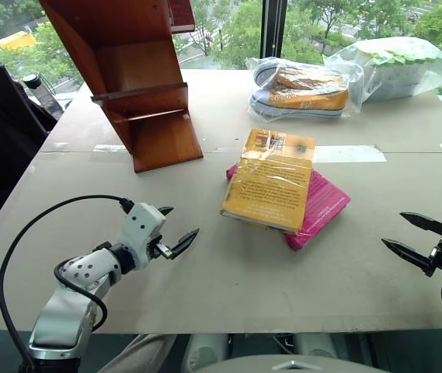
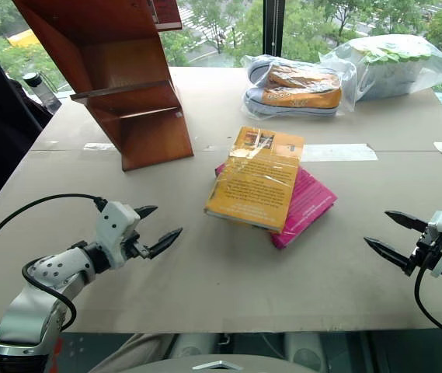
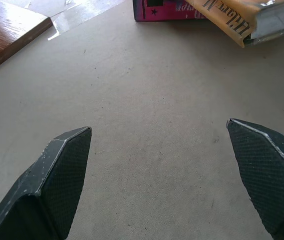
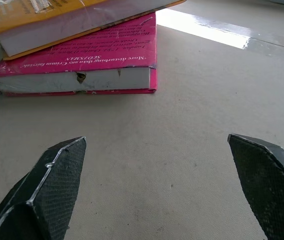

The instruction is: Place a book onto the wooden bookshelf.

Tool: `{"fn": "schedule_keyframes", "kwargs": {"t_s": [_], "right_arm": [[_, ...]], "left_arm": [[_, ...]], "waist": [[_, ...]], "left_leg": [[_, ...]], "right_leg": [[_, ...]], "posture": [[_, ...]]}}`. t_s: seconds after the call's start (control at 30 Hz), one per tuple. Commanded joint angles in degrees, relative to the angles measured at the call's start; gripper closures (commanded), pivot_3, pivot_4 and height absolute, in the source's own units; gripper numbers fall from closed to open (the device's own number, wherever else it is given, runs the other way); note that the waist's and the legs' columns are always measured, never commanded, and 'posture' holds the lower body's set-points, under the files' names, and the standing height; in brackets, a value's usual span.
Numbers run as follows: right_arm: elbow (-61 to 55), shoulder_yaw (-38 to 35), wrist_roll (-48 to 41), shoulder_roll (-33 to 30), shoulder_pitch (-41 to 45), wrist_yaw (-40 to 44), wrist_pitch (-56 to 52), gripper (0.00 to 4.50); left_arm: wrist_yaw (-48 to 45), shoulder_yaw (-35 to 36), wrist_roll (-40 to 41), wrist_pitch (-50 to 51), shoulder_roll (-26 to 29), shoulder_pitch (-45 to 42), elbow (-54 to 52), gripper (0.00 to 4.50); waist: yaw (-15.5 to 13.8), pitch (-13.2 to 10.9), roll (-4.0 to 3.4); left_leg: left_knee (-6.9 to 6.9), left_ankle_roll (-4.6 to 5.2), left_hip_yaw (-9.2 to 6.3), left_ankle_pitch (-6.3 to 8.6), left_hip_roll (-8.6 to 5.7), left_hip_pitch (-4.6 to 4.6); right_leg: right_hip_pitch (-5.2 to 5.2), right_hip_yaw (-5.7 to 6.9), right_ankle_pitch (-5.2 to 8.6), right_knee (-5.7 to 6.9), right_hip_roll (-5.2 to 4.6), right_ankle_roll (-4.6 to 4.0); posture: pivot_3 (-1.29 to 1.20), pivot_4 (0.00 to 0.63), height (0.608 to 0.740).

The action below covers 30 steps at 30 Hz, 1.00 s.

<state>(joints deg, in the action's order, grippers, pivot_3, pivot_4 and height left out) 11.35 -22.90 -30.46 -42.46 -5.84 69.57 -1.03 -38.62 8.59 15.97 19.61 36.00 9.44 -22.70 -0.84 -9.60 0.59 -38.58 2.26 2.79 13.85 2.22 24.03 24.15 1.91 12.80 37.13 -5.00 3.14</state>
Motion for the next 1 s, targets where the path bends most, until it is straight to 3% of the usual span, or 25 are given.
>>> {"fn": "schedule_keyframes", "kwargs": {"t_s": [0.03, 0.77, 0.87, 1.0], "right_arm": [[0.01, -0.13, 0.30, -0.73, 0.99, 0.78, 1.18, 0.00], [-3.80, -1.03, 0.05, 0.25, -1.32, -0.66, 1.29, 0.00], [-5.49, -0.84, -0.50, 0.54, -1.82, -0.81, 0.68, 0.00], [-10.54, -0.47, -2.76, -0.40, -2.83, 0.38, -2.43, 0.00]], "left_arm": [[0.36, 1.07, 1.24, 0.35, -0.36, 0.76, -3.14, 0.04], [-2.20, 1.39, 2.69, 1.11, 0.31, -2.64, 0.10, 0.04], [-1.70, 2.99, 7.13, 4.61, -1.12, -4.31, 0.14, 0.04], [-3.30, 4.56, 18.95, 18.97, -0.42, -7.59, 0.61, 0.04]], "waist": [[0.00, 0.00, 0.00], [-0.01, 0.00, 0.00], [0.00, 0.00, 0.01], [0.02, 0.00, 0.00]], "left_leg": [[0.00, 0.00, 0.00, 0.00, 0.00, 0.00], [-0.01, 0.00, 0.00, -0.01, -0.01, 0.00], [-0.01, 0.00, 0.00, -0.01, 0.00, 0.00], [-0.02, 0.01, -0.04, -0.01, 0.00, -0.01]], "right_leg": [[0.00, 0.00, 0.00, 0.00, 0.00, 0.00], [-0.02, 0.00, -0.01, 0.00, 0.04, 0.00], [-0.03, 0.00, -0.01, 0.00, 0.04, 0.00], [-0.04, 0.02, -0.01, 0.02, 0.07, 0.01]], "posture": [[0.00, 0.150, 0.693], [0.00, 0.150, 0.693], [0.00, 0.150, 0.693], [0.00, 0.150, 0.693]]}}
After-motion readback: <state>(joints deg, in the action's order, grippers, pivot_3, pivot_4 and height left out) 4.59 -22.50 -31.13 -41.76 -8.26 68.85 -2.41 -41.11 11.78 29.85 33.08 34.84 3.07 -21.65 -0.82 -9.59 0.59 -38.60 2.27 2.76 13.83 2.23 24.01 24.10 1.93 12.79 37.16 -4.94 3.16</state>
